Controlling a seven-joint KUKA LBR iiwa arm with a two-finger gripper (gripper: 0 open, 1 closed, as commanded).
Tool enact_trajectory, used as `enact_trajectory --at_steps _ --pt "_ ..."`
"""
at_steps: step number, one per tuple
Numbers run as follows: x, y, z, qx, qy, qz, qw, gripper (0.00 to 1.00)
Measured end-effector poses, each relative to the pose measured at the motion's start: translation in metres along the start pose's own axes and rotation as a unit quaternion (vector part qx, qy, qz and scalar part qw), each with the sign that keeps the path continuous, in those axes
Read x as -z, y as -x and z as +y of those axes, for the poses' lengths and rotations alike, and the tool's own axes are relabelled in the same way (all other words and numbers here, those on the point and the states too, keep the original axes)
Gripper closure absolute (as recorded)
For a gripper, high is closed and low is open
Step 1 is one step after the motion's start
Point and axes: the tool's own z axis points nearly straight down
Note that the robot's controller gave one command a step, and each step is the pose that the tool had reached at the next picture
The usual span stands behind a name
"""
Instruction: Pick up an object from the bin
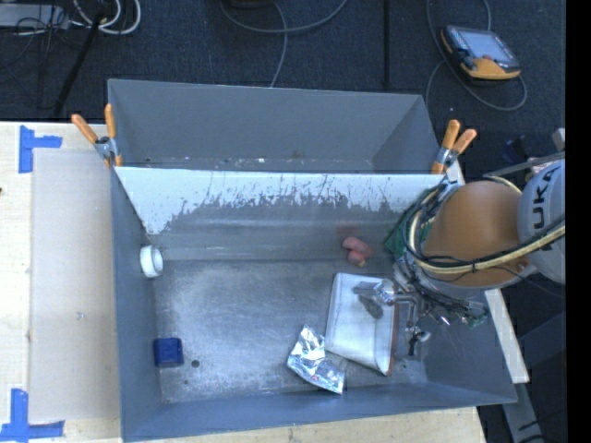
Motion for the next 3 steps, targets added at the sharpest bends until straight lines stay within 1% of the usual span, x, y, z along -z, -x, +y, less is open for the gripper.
enact_trajectory --at_steps 1,2,3 --pt "-0.005 0.076 -0.065 0.075 0.005 0.0034 0.9972 0.00" --pt "-0.005 0.071 -0.057 0.067 0.006 0.0043 0.9978 0.00" --pt "-0.006 0.080 -0.044 0.042 0.006 0.0047 0.9991 0.00"
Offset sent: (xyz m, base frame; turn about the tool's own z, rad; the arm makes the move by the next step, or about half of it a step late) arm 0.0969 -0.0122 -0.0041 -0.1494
